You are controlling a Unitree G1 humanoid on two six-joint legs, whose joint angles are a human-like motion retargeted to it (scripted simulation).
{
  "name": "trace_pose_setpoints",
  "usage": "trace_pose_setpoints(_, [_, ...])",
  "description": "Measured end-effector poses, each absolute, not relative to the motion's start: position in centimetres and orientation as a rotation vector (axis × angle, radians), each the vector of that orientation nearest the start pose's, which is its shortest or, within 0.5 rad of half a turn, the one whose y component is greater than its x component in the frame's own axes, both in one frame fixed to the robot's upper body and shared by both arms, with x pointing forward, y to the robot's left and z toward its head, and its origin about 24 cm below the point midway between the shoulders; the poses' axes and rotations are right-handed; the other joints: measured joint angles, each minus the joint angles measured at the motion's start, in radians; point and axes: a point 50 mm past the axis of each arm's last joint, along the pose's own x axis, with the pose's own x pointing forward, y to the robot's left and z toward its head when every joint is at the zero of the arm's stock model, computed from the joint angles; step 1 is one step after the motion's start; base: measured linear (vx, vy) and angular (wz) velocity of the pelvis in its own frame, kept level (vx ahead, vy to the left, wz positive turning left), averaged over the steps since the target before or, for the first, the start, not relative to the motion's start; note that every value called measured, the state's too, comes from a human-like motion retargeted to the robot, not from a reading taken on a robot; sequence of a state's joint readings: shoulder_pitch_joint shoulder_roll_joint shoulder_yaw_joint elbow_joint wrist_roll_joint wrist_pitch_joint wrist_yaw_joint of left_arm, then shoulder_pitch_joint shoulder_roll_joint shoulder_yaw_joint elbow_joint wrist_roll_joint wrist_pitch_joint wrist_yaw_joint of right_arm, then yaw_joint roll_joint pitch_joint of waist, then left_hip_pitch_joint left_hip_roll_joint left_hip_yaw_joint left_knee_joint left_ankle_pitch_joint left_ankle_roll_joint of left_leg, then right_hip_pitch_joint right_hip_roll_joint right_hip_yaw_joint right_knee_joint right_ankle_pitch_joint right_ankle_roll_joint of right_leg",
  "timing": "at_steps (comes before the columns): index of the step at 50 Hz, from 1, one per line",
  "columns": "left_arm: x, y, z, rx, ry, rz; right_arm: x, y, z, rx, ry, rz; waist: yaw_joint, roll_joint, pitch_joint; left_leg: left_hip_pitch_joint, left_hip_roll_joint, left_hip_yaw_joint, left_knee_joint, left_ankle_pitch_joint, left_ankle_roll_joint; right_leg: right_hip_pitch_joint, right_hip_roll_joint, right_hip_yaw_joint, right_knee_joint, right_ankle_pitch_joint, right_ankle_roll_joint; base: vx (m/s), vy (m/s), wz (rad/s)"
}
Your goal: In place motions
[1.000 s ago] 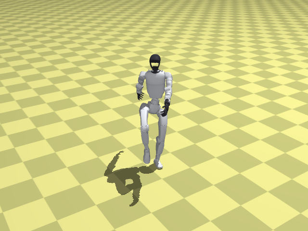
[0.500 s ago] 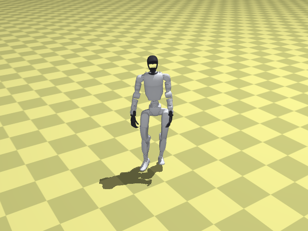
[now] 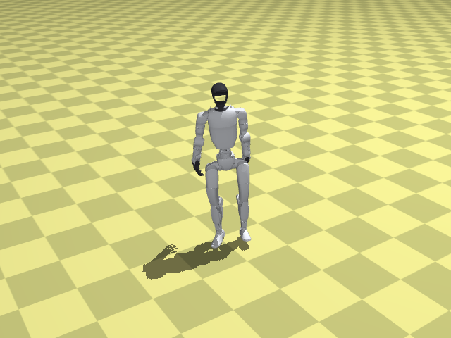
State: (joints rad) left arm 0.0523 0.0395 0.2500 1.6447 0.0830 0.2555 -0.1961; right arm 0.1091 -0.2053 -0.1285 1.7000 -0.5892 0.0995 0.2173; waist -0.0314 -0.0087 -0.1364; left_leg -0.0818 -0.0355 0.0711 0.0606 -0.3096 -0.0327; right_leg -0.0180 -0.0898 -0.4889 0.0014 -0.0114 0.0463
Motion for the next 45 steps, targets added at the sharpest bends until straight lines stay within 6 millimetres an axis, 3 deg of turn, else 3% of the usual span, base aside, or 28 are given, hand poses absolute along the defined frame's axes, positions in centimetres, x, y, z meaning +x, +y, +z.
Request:
trace_pose_setpoints(4, [-4.1, 13.9, -17.5, -0.324, 1.884, -0.055, -6.2, -23.1, -16.4, -0.354, 1.892, 0.384, 0.005, 0.020, 0.005, 0.003, 0.004, 0.007, -0.018, -0.001, -0.004, -0.024, 0.002, 0.013, 0.013, -0.001, -0.005, -0.01, 0.05, -0.26])
trace_pose_setpoints(10, [-2.0, 13.8, -17.9, -0.233, 1.800, -0.220, -0.9, -23.5, -17.1, -0.400, 1.704, 0.365, 0.016, 0.064, 0.035, 0.025, 0.020, 0.025, -0.053, -0.013, -0.015, -0.063, 0.015, 0.050, 0.038, 0.008, -0.012, -0.04, 0.06, -0.50])
trace_pose_setpoints(15, [-3.3, 14.4, -17.9, -0.233, 1.838, -0.116, 3.2, -22.5, -17.1, -0.416, 1.616, 0.339, -0.008, 0.088, 0.045, -0.016, 0.053, 0.039, 0.021, -0.025, -0.023, -0.087, 0.032, 0.072, 0.037, 0.030, -0.026, -0.01, 0.00, -0.35])
trace_pose_setpoints(18, [-3.9, 12.6, -17.7, -0.456, 1.829, 0.057, 7.1, -20.7, -16.7, -0.350, 1.614, 0.343, 0.041, 0.062, 0.102, -0.106, 0.049, 0.054, 0.217, 0.053, -0.021, -0.097, 0.019, 0.124, 0.033, 0.050, -0.037, -0.10, -0.01, -0.82])
trace_pose_setpoints(20, [-4.2, 12.0, -17.5, -0.618, 1.830, 0.153, 11.2, -18.1, -16.3, -0.263, 1.482, 0.401, 0.099, 0.012, 0.163, -0.228, 0.077, 0.086, 0.433, 0.194, -0.055, -0.099, -0.016, 0.150, 0.024, 0.063, -0.036, -0.31, -0.20, -0.33])
trace_pose_setpoints(22, [-5.5, 12.9, -17.2, -0.710, 1.866, 0.226, 15.8, -15.6, -15.1, -0.210, 1.279, 0.511, 0.141, -0.039, 0.199, -0.392, 0.039, 0.015, 0.641, 0.299, -0.007, -0.103, -0.055, 0.124, 0.010, 0.068, -0.024, -0.25, -0.34, 0.59])
trace_pose_setpoints(25, [-9.4, 14.8, -16.0, -0.732, 1.988, 0.302, 21.0, -13.4, -12.5, -0.255, 1.012, 0.708, 0.236, -0.088, 0.231, -0.537, -0.020, 0.005, 0.844, 0.255, 0.013, -0.094, -0.089, 0.109, 0.003, 0.070, -0.027, 0.01, -0.18, 0.31])
trace_pose_setpoints(27, [-11.0, 15.8, -15.4, -0.683, 2.074, 0.324, 24.2, -13.1, -10.2, -0.393, 0.825, 0.771, 0.276, -0.100, 0.253, -0.598, -0.013, 0.061, 0.921, 0.195, 0.043, -0.104, -0.101, 0.124, 0.009, 0.071, -0.035, -0.10, -0.01, 0.13])
trace_pose_setpoints(30, [-12.3, 16.1, -14.9, -0.615, 2.154, 0.381, 26.1, -12.4, -8.6, -0.606, 0.636, 0.734, 0.268, -0.095, 0.251, -0.604, -0.016, 0.093, 0.940, 0.156, 0.029, -0.101, -0.092, 0.127, 0.012, 0.071, -0.042, -0.03, 0.05, 0.12])
trace_pose_setpoints(32, [-11.8, 16.1, -15.2, -0.584, 2.142, 0.406, 25.4, -12.6, -9.3, -0.662, 0.617, 0.655, 0.236, -0.083, 0.226, -0.554, -0.035, 0.077, 0.881, 0.157, -0.015, -0.095, -0.079, 0.126, 0.015, 0.062, -0.039, 0.09, 0.08, 0.32])
trace_pose_setpoints(34, [-10.4, 15.9, -15.7, -0.564, 2.100, 0.402, 22.8, -13.0, -11.2, -0.663, 0.691, 0.619, 0.188, -0.065, 0.197, -0.463, -0.066, 0.041, 0.759, 0.161, -0.037, -0.083, -0.064, 0.112, 0.025, 0.046, -0.031, 0.10, 0.13, 0.58])
trace_pose_setpoints(37, [-6.9, 15.7, -16.6, -0.504, 2.017, 0.308, 15.9, -15.0, -15.1, -0.598, 0.962, 0.586, 0.155, -0.037, 0.174, -0.229, -0.093, -0.022, 0.422, 0.187, -0.033, -0.055, -0.041, 0.082, 0.074, 0.011, -0.025, 0.09, 0.11, 0.37])
trace_pose_setpoints(38, [-5.2, 15.6, -16.9, -0.473, 1.982, 0.253, 12.9, -16.0, -16.2, -0.570, 1.080, 0.556, 0.153, -0.030, 0.170, -0.140, -0.091, -0.033, 0.297, 0.091, -0.013, -0.051, -0.038, 0.061, 0.107, 0.000, -0.028, 0.00, 0.16, 0.12])
trace_pose_setpoints(40, [-1.4, 14.8, -17.3, -0.418, 1.888, 0.111, 6.7, -18.5, -17.6, -0.526, 1.332, 0.473, 0.138, -0.001, 0.170, 0.017, -0.041, 0.116, 0.096, -0.013, 0.051, -0.062, -0.020, 0.014, 0.213, 0.015, -0.054, -0.06, 0.19, -0.01])
trace_pose_setpoints(42, [3.6, 13.8, -17.5, -0.375, 1.740, -0.061, 1.2, -21.6, -17.6, -0.503, 1.582, 0.378, 0.086, 0.057, 0.205, 0.089, -0.021, 0.055, -0.020, 0.034, 0.040, -0.116, -0.007, -0.035, 0.399, 0.175, -0.094, -0.21, 0.28, 0.04])
trace_pose_setpoints(43, [6.6, 13.3, -17.2, -0.344, 1.658, -0.157, -0.9, -23.2, -17.1, -0.487, 1.688, 0.310, 0.053, 0.086, 0.238, 0.097, 0.012, 0.012, -0.033, 0.049, 0.014, -0.167, -0.024, -0.021, 0.524, 0.262, -0.087, -0.41, 0.31, 0.18])
trace_pose_setpoints(45, [12.7, 12.6, -16.0, -0.252, 1.484, -0.293, -4.8, -25.8, -15.9, -0.464, 1.846, 0.138, 0.007, 0.128, 0.283, 0.083, 0.043, -0.001, -0.040, 0.074, 0.015, -0.302, 0.024, 0.132, 0.699, 0.397, -0.070, -0.51, 0.22, 0.29])
